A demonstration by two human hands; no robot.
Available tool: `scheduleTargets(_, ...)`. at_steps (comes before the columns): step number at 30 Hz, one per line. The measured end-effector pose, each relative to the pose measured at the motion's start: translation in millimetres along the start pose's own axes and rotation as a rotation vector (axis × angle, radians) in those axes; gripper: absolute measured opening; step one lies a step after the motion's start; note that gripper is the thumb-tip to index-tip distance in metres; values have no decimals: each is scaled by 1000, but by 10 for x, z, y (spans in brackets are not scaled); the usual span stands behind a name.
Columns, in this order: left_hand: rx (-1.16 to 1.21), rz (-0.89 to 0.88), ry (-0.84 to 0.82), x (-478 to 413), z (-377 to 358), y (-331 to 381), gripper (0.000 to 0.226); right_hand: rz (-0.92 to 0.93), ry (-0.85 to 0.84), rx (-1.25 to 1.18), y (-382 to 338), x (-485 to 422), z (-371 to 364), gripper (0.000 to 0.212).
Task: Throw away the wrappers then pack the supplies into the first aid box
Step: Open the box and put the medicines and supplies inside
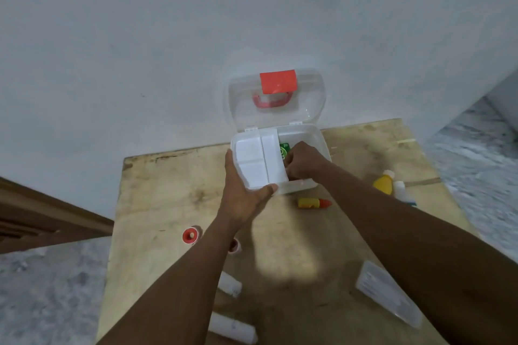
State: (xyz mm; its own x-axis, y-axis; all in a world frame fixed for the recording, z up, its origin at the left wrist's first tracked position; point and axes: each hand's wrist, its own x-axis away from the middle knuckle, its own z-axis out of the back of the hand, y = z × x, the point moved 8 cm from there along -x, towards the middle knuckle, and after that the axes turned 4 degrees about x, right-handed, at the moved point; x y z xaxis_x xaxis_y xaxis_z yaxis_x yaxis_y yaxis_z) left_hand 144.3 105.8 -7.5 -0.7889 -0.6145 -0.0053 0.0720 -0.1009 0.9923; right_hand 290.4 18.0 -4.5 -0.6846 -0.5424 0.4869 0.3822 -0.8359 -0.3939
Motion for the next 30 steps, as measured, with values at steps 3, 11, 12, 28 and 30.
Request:
scheduleTargets(3,-1,-14,-4,-2,7,24,96,-9,-15,-14,17,0,-23,26)
scheduleTargets(11,-11,1,14,10,0,52,96,48,110,59,38,-13,1,22)
scheduleTargets(12,-15,8,16,2,-5,32,97,58,130,60,33,-20,13,18)
scheduleTargets(28,-167,107,38,-1,-1,-61,102,420,449,46,325,822,455,25)
scheduleTargets(30,-182,132,23,-11,19,-73,104,401,430,42,456,953,416,25)
